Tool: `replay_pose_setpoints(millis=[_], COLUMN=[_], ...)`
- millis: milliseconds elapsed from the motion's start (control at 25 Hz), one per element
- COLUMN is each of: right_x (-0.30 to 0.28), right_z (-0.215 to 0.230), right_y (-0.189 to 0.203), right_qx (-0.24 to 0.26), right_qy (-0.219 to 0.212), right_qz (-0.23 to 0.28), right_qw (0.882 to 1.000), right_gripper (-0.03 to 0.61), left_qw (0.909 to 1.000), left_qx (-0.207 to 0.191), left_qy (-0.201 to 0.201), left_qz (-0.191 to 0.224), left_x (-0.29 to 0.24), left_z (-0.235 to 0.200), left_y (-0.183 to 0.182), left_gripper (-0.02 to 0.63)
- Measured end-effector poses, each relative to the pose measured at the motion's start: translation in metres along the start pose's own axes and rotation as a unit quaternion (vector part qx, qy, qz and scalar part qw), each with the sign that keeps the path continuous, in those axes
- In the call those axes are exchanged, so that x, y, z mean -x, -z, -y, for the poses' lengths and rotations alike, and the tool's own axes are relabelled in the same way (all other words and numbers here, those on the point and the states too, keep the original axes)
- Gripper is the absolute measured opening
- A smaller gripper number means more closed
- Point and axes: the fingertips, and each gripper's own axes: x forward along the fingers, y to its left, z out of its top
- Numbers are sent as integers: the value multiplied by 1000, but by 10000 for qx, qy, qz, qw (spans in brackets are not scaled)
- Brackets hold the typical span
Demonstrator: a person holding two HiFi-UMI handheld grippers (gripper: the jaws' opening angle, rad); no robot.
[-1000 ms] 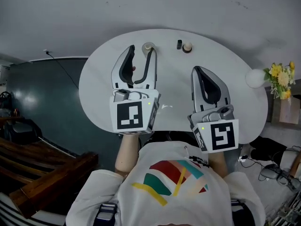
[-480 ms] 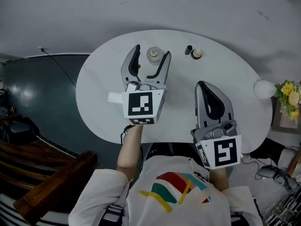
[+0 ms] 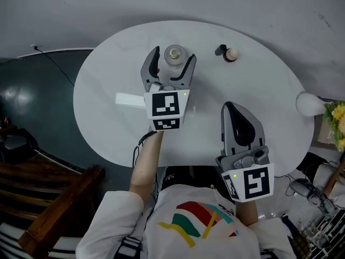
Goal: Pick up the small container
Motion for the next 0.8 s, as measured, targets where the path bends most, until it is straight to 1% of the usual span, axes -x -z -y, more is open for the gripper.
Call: replay_pose_setpoints(millis=[320,480,640,800], right_x=[-9,-15,-21,-25], right_z=[-7,-3,4,7], right_y=[25,30,30,37], right_qx=[-25,72,84,128], right_qy=[-74,-7,41,131], right_qz=[-288,-339,-323,-434], right_qw=[9996,9994,9994,9989], right_gripper=[11,11,11,11], left_qw=[9996,9994,9991,9986], left_qx=[148,135,42,16], left_qy=[-13,52,112,155], left_qz=[-257,-321,-407,-502], left_x=[-25,-32,-38,-41], left_z=[-13,-15,-11,-11], left_y=[34,44,53,61], left_gripper=[360,360,360,360])
